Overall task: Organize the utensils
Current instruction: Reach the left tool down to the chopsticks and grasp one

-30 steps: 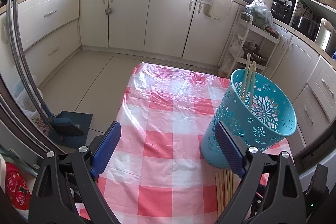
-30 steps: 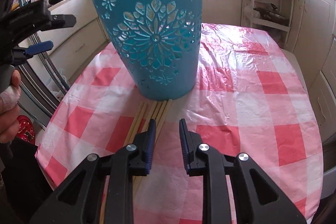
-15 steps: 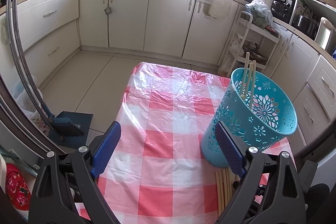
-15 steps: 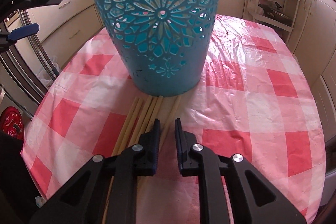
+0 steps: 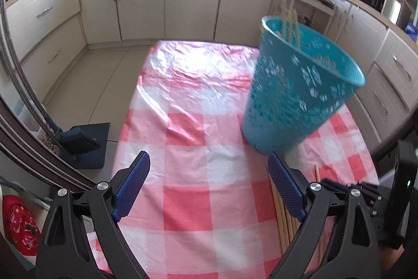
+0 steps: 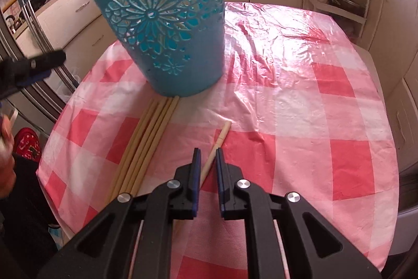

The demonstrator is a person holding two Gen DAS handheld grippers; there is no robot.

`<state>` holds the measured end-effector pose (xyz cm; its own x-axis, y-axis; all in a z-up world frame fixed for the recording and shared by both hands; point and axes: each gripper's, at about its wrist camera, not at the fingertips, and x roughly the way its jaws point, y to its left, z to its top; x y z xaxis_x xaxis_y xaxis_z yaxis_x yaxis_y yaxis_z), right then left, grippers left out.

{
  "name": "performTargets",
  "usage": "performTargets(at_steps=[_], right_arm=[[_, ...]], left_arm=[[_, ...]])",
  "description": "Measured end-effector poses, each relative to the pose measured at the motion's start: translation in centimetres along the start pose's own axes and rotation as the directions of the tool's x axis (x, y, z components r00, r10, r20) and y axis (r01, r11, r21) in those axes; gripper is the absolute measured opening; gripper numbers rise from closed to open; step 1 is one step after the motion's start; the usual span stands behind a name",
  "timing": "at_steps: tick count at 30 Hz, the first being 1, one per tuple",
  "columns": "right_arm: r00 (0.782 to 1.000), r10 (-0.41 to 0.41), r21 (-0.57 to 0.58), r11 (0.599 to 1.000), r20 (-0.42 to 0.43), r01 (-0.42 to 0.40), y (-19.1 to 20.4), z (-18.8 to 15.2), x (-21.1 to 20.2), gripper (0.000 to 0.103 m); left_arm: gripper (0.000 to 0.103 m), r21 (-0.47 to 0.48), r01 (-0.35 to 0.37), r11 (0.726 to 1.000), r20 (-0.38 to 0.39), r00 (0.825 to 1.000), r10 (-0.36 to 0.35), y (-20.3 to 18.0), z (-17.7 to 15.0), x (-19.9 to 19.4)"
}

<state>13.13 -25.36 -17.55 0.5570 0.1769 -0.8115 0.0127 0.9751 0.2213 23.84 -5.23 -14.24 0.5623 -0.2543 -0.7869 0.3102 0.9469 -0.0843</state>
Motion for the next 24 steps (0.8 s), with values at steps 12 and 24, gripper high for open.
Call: performTargets(at_steps=[12,24], right_arm=[[0.999,0.040,0.051,0.998,0.016,-0.041,-1.4,-0.1,-0.3,0.012],[0.999,0.042,0.049,0.998,0.024,-0.044,-1.4,-0.1,-0.2,0.013]], left_arm=[[0.087,0.116,0.007,0.993,-0.150,0.989,0.010,-4.3,-2.9,4.7],[0.088,0.142,-0.025,0.990,-0.181,0.982,0.051,-4.8,-2.8,6.2]])
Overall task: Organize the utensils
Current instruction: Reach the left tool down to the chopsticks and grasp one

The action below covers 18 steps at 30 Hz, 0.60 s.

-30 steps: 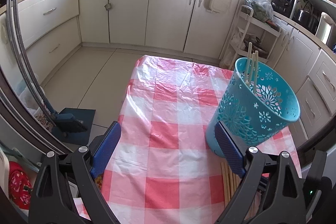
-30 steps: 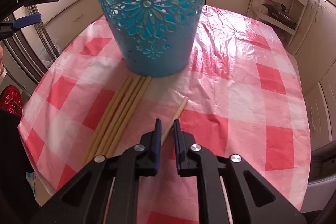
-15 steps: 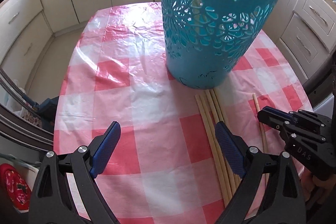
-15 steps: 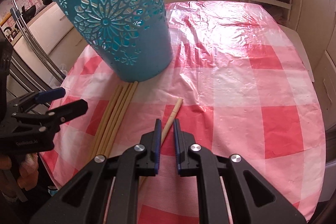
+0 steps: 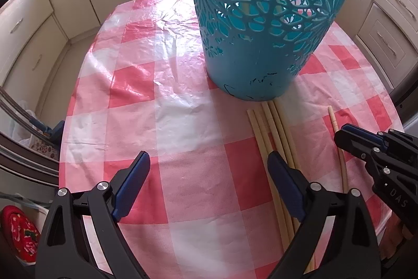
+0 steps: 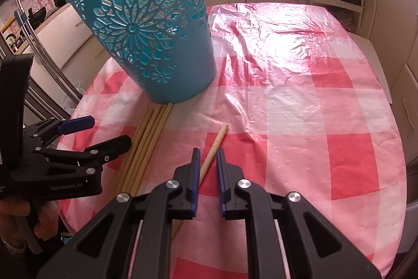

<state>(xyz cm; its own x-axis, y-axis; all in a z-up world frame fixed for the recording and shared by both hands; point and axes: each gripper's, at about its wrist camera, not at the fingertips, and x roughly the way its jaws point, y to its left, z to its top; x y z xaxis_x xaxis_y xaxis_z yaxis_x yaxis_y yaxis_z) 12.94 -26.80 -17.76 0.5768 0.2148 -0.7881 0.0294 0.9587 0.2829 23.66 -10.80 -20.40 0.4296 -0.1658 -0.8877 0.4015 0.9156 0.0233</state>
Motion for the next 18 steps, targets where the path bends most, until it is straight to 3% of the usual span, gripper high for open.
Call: performTargets(at_steps=[18], right_arm=[[1.000,0.007,0.006,1.000,0.015,-0.007,0.0,0.1,0.1,0.022]], left_arm=[[0.088,-0.009,-0.033,0.999,-0.017,0.999,0.033,-0.8,0.1,0.5]])
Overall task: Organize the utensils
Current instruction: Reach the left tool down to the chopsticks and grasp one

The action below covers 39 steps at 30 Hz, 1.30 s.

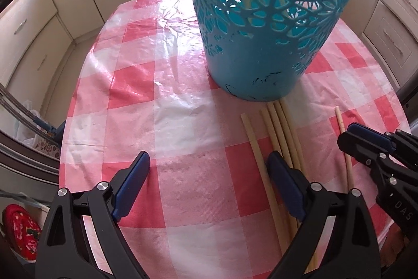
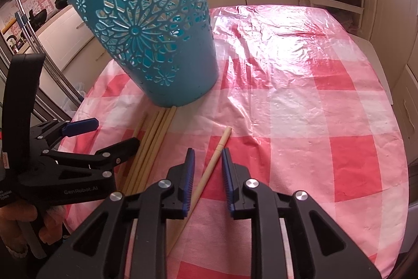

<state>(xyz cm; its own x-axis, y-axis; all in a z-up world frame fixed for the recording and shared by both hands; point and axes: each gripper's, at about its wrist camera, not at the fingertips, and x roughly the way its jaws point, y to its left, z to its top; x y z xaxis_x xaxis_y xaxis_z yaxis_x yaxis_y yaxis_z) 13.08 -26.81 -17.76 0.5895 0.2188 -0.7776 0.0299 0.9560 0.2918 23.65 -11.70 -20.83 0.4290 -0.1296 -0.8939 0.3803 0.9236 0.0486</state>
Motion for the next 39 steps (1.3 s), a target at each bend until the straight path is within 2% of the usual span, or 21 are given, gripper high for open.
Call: performTargets(at_steps=[4,9,16,19,22,24,25,28,32,34,39], right_arm=[[1.000,-0.014,-0.003,1.000,0.004,0.014,0.0,0.0,0.0,0.022],[0.999,-0.035,-0.014,0.999,0.010,0.035,0.0,0.1,0.0,0.022],[0.997,-0.081,-0.070,0.994,0.016,0.082,0.8,0.3,0.4,0.022],[0.995,-0.096,-0.116,0.989,0.008,0.097,1.3,0.3,0.6,0.020],[0.994,-0.108,-0.148,0.983,0.002,0.107,1.4,0.4,0.7,0.014],[0.992,-0.125,-0.156,0.980,0.009,0.125,1.3,0.4,0.6,0.014],[0.991,-0.135,-0.158,0.978,0.016,0.136,1.3,0.5,0.5,0.014],[0.989,-0.149,-0.139,0.979,0.027,0.151,0.8,0.8,0.3,0.014],[0.991,-0.131,-0.098,0.987,0.014,0.131,0.1,1.1,0.3,0.014],[0.993,-0.120,-0.084,0.989,-0.004,0.119,-0.1,1.2,0.5,0.018],[0.995,-0.104,-0.112,0.988,-0.009,0.102,0.5,1.0,0.8,0.019]], left_arm=[[0.088,0.009,-0.005,1.000,0.007,1.000,0.005,-0.2,0.0,0.0],[0.069,0.029,0.033,0.999,0.030,0.999,-0.034,-1.0,0.0,-0.4],[0.051,0.067,0.064,0.996,0.056,0.996,-0.068,-2.2,-0.2,-0.8],[0.042,0.089,0.079,0.993,0.060,0.995,-0.084,-2.7,-0.3,-1.0],[0.027,0.118,0.101,0.988,0.061,0.992,-0.108,-3.2,-0.3,-1.1],[0.013,0.144,0.122,0.982,0.061,0.989,-0.132,-3.7,-0.3,-1.2],[0.010,0.157,0.127,0.980,0.061,0.989,-0.137,-3.7,0.0,-0.9],[0.007,0.183,0.155,0.971,0.062,0.984,-0.169,-4.2,0.0,-1.0],[0.007,0.200,0.155,0.967,0.063,0.983,-0.171,-4.4,-0.3,-1.1],[0.007,0.204,0.152,0.967,0.062,0.984,-0.167,-4.2,-0.3,-1.0],[0.008,0.175,0.152,0.973,0.048,0.985,-0.163,-3.7,0.1,-0.6]])
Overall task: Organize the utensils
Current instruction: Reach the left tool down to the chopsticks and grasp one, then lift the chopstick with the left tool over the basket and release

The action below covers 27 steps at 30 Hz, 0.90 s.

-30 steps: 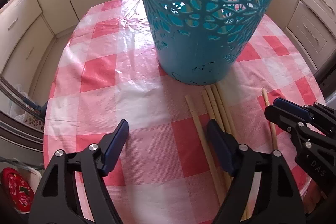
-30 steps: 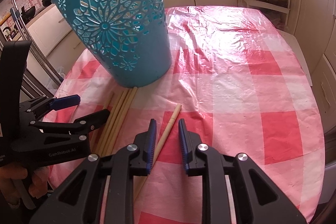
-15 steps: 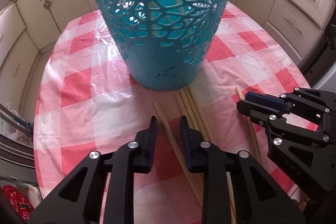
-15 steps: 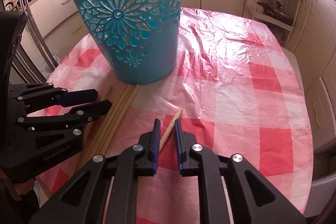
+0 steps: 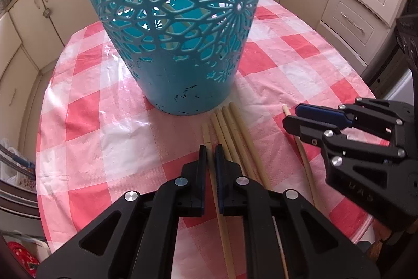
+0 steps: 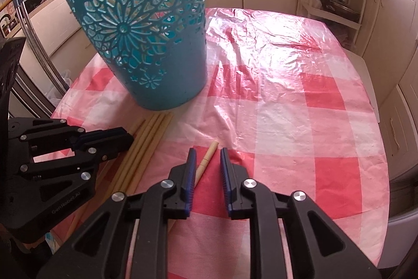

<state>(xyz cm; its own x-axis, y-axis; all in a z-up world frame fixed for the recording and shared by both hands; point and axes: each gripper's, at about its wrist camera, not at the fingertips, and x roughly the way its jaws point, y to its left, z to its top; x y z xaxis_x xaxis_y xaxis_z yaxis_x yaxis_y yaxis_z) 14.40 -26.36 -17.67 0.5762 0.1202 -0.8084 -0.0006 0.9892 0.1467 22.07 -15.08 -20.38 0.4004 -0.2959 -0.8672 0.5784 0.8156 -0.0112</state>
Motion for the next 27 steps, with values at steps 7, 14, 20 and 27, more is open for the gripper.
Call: performTargets(at_steps=[7,14,20,27], right_arm=[[1.000,-0.001,-0.029,1.000,-0.001,0.001,0.7,0.1,0.2,0.008],[1.000,-0.029,-0.065,0.997,0.008,0.029,1.2,-0.2,0.2,0.008],[1.000,-0.014,-0.046,0.999,0.015,0.015,0.9,-0.3,0.1,0.008],[1.000,-0.008,-0.035,0.999,0.018,0.009,0.7,-0.3,0.2,0.008]], left_arm=[[0.005,-0.063,0.023,0.998,-0.015,1.000,-0.024,1.3,0.3,0.2],[0.005,-0.057,0.011,0.998,-0.020,1.000,-0.012,1.4,0.2,0.3],[0.005,-0.012,0.064,0.998,0.004,0.998,-0.064,1.0,0.1,-1.7],[0.005,0.024,0.260,0.965,0.172,0.950,-0.260,0.5,0.9,-8.5]])
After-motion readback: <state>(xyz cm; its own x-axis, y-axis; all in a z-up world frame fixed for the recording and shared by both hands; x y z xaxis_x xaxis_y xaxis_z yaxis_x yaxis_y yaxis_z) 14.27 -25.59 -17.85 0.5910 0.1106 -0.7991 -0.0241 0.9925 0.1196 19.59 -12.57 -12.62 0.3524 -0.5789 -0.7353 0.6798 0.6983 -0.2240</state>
